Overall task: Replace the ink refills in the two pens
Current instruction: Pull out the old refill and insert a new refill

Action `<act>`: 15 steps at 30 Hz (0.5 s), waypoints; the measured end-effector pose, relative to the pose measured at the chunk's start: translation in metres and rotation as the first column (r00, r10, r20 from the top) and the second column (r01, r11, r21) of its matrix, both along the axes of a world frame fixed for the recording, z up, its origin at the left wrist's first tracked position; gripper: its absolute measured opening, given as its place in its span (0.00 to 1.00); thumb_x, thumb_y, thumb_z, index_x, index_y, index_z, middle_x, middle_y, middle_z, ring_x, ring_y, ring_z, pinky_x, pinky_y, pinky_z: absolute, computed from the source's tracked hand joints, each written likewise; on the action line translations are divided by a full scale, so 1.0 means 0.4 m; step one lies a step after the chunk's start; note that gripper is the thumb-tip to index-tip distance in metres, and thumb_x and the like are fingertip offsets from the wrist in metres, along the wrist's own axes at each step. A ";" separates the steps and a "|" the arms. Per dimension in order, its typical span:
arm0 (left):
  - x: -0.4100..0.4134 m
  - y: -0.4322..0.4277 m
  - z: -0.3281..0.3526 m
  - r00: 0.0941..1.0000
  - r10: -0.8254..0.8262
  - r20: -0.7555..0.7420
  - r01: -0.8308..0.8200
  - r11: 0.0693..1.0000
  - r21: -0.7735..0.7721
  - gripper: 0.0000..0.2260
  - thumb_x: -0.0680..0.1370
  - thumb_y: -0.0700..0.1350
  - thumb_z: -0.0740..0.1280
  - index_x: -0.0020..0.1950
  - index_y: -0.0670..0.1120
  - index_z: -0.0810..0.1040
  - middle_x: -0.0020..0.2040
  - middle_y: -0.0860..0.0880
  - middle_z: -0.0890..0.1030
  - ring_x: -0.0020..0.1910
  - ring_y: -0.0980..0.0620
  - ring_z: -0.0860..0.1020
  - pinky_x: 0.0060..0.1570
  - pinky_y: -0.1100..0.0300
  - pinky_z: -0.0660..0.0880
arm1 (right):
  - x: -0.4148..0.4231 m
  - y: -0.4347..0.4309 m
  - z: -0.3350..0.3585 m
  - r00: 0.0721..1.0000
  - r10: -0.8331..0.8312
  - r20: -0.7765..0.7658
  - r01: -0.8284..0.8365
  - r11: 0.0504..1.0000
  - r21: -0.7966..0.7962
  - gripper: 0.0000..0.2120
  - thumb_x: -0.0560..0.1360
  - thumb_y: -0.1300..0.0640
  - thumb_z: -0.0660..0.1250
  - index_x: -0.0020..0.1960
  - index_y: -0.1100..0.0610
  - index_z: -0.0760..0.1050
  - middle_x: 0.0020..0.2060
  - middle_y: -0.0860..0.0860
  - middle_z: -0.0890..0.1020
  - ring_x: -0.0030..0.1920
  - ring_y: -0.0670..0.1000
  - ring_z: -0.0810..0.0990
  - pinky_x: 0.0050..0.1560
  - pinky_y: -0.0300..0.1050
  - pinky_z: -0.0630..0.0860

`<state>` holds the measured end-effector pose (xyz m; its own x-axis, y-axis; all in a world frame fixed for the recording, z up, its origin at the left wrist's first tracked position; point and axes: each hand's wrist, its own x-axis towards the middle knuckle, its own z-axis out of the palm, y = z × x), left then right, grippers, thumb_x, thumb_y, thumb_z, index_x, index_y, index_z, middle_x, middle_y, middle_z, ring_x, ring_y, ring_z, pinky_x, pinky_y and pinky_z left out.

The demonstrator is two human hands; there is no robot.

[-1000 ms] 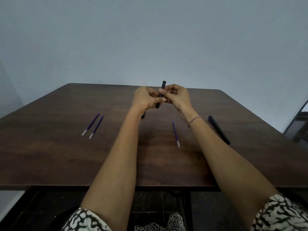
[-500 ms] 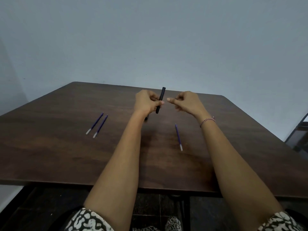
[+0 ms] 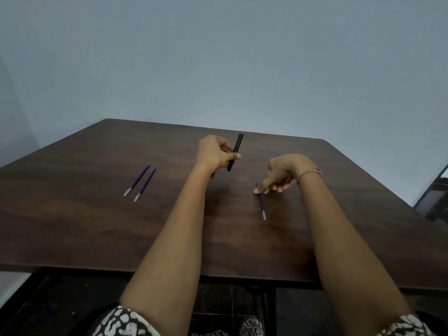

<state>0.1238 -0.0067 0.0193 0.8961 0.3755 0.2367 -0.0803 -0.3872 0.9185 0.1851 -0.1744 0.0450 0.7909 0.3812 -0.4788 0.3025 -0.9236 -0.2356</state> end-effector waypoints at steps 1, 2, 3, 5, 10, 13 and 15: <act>0.002 -0.001 -0.003 1.000 -0.018 -0.013 0.018 1.000 -0.002 0.10 0.66 0.37 0.77 0.42 0.40 0.77 0.35 0.47 0.79 0.34 0.53 0.81 0.28 0.66 0.78 | 0.003 -0.001 -0.002 1.000 -0.003 0.000 0.003 1.000 0.009 0.13 0.67 0.44 0.76 0.33 0.54 0.82 0.26 0.46 0.78 0.27 0.44 0.76 0.28 0.33 0.74; 0.003 -0.002 -0.006 0.999 -0.035 -0.028 0.035 0.999 0.000 0.11 0.66 0.37 0.77 0.42 0.40 0.78 0.35 0.47 0.80 0.35 0.51 0.82 0.30 0.64 0.79 | 0.004 -0.002 -0.003 1.000 -0.008 -0.004 0.008 1.000 0.020 0.12 0.67 0.45 0.76 0.33 0.54 0.82 0.26 0.46 0.78 0.27 0.44 0.77 0.27 0.33 0.74; 0.005 -0.004 -0.007 0.998 -0.048 -0.046 0.048 0.999 0.007 0.11 0.66 0.37 0.77 0.42 0.40 0.78 0.36 0.46 0.80 0.37 0.49 0.82 0.33 0.61 0.80 | 0.005 -0.002 -0.004 1.000 -0.015 -0.013 0.016 0.999 0.031 0.12 0.67 0.46 0.76 0.33 0.54 0.82 0.25 0.46 0.79 0.26 0.43 0.78 0.26 0.33 0.73; 0.006 -0.008 -0.008 0.995 -0.067 -0.075 0.069 0.997 0.024 0.11 0.65 0.37 0.78 0.41 0.41 0.78 0.36 0.46 0.80 0.40 0.47 0.83 0.38 0.56 0.81 | 0.004 -0.002 -0.005 0.998 -0.040 -0.042 0.043 0.997 0.056 0.11 0.66 0.48 0.76 0.34 0.55 0.82 0.24 0.46 0.80 0.26 0.43 0.79 0.25 0.32 0.73; 0.003 -0.013 -0.007 0.991 -0.095 -0.093 0.100 0.994 0.049 0.11 0.65 0.37 0.78 0.38 0.43 0.76 0.36 0.46 0.80 0.41 0.46 0.83 0.40 0.53 0.81 | -0.003 0.003 -0.008 0.997 -0.063 -0.045 0.067 0.994 0.085 0.09 0.69 0.52 0.74 0.36 0.56 0.82 0.25 0.47 0.81 0.25 0.43 0.80 0.24 0.32 0.73; 0.002 -0.013 -0.006 0.991 -0.099 -0.096 0.104 0.993 0.051 0.11 0.65 0.37 0.78 0.37 0.44 0.76 0.36 0.46 0.80 0.41 0.46 0.83 0.41 0.52 0.81 | -0.009 0.003 -0.009 0.996 -0.079 -0.029 0.081 0.992 0.098 0.08 0.71 0.53 0.71 0.37 0.57 0.81 0.29 0.49 0.81 0.24 0.44 0.80 0.23 0.32 0.73; 0.002 -0.013 -0.006 0.991 -0.095 -0.098 0.101 0.993 0.062 0.11 0.65 0.37 0.78 0.37 0.44 0.77 0.35 0.46 0.80 0.41 0.46 0.83 0.41 0.53 0.81 | -0.012 0.005 -0.009 0.996 -0.084 -0.021 0.085 0.991 0.103 0.11 0.71 0.51 0.71 0.36 0.57 0.80 0.28 0.49 0.81 0.24 0.44 0.80 0.23 0.32 0.73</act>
